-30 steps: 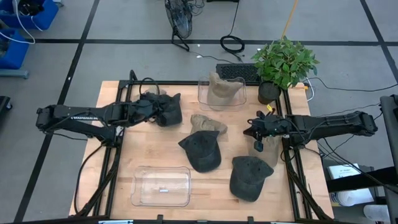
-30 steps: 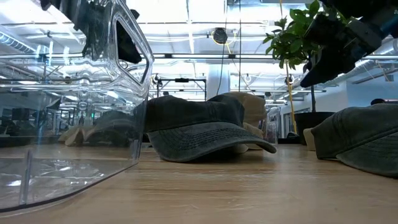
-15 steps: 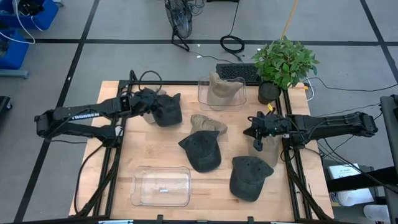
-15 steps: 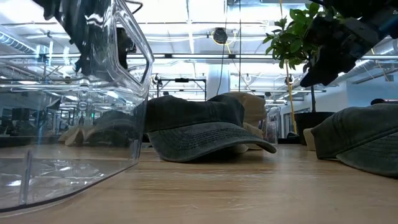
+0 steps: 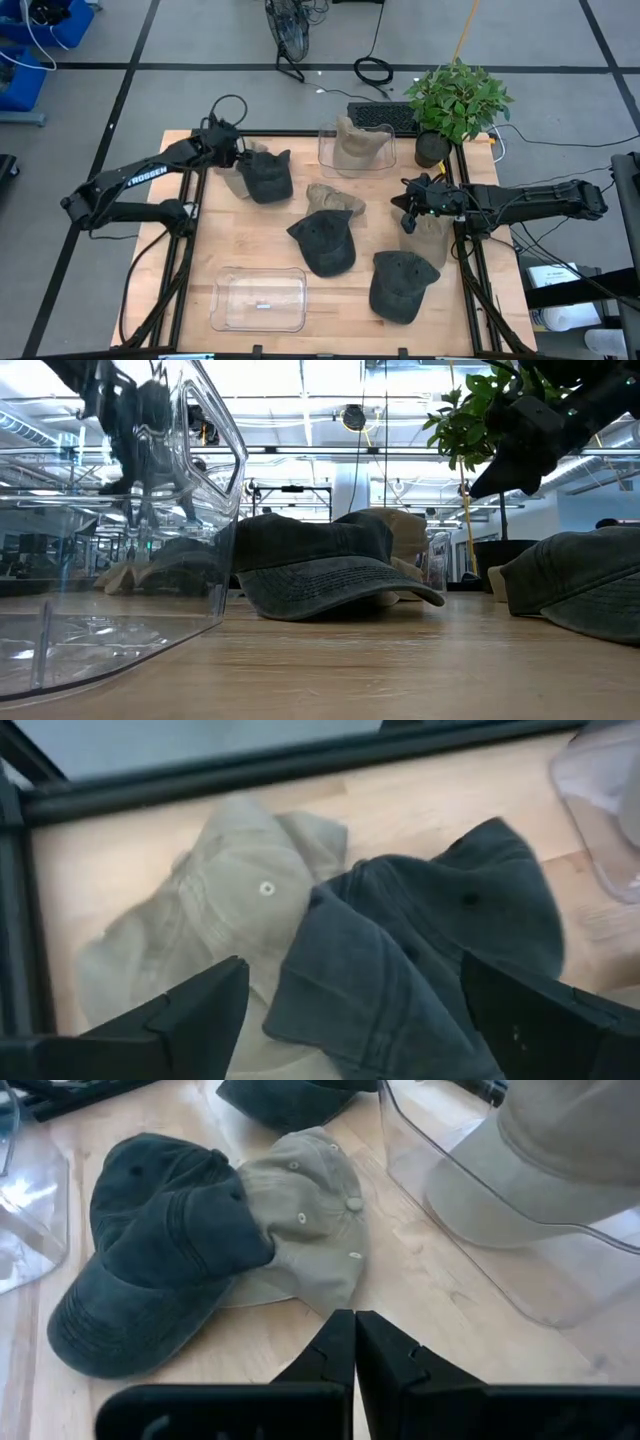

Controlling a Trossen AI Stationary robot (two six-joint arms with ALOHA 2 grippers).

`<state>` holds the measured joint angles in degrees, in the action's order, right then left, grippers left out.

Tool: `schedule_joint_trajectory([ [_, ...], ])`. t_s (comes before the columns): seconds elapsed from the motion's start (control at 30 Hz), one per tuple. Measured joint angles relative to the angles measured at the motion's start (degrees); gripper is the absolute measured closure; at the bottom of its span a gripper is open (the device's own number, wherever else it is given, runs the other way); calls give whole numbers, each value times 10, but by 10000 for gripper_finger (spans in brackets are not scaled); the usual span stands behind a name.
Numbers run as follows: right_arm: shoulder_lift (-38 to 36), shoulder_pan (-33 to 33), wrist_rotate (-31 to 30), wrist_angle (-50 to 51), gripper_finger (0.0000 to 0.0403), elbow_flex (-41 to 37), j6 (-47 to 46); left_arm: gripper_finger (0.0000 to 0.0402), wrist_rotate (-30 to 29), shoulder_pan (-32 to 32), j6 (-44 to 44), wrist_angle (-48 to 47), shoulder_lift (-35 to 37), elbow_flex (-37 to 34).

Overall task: Pick & Place hat
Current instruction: Put the black cap into the bottom transparent bin

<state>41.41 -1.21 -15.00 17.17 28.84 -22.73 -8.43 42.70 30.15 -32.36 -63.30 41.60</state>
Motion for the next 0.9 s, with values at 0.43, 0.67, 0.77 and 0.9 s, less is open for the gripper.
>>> schedule_joint_trajectory([
  [0.43, 0, 0, -18, -3, 403, 0, -3, 120, 54, 20, -16, 22, -91, 0],
  [0.67, 0, 0, -32, -3, 403, 0, 18, 224, 55, 18, -15, 25, -102, 0],
  [0.77, 0, 0, -32, -3, 403, 0, 31, 288, 61, 11, -15, 27, -101, 0],
  [0.9, 0, 0, -31, -3, 403, 0, 41, 379, 78, -4, -15, 26, -80, 0],
])
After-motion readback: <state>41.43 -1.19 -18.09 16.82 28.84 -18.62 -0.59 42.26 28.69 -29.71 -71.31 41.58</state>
